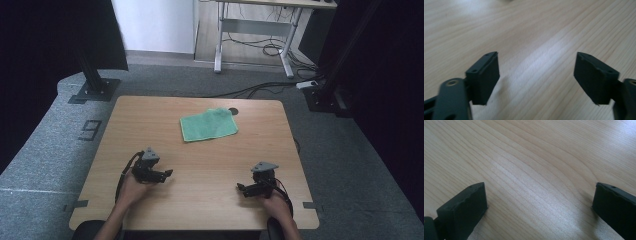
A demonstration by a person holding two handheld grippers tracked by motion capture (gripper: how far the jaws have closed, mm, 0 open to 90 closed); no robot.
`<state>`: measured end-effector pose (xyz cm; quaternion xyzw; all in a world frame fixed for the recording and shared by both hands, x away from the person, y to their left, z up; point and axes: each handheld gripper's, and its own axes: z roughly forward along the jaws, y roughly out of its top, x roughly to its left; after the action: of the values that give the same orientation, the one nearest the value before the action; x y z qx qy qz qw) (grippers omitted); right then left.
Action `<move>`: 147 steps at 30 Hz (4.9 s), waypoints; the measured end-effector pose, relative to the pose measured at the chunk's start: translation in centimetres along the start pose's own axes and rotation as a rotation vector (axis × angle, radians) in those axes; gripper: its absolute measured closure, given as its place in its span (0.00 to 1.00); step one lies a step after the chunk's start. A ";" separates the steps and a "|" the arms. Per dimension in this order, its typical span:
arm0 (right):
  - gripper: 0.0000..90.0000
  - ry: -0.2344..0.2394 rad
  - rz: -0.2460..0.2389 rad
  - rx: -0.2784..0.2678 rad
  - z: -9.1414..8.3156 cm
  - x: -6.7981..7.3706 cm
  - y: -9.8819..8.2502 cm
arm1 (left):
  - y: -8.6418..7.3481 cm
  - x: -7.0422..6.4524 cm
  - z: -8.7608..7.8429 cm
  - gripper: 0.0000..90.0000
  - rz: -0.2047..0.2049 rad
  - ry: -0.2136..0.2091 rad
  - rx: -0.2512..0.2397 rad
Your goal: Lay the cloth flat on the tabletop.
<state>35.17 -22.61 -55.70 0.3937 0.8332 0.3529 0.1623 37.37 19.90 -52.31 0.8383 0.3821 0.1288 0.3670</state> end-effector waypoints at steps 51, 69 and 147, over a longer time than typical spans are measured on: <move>0.00 0.001 0.000 -0.001 0.0 0.0 0.0 | 10.0 3.2 9.6 0.65 -0.014 0.057 0.012; 0.00 0.000 -0.001 -0.001 0.0 0.0 0.0 | 8.8 3.5 11.0 0.98 -0.031 0.065 0.046; 0.00 0.005 -0.003 0.001 0.0 -0.1 0.0 | 5.2 4.6 3.2 0.96 -0.082 0.081 0.030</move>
<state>35.19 -22.68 -55.68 0.3914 0.8344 0.3532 0.1605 44.92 19.37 -51.06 0.8215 0.4323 0.1416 0.3438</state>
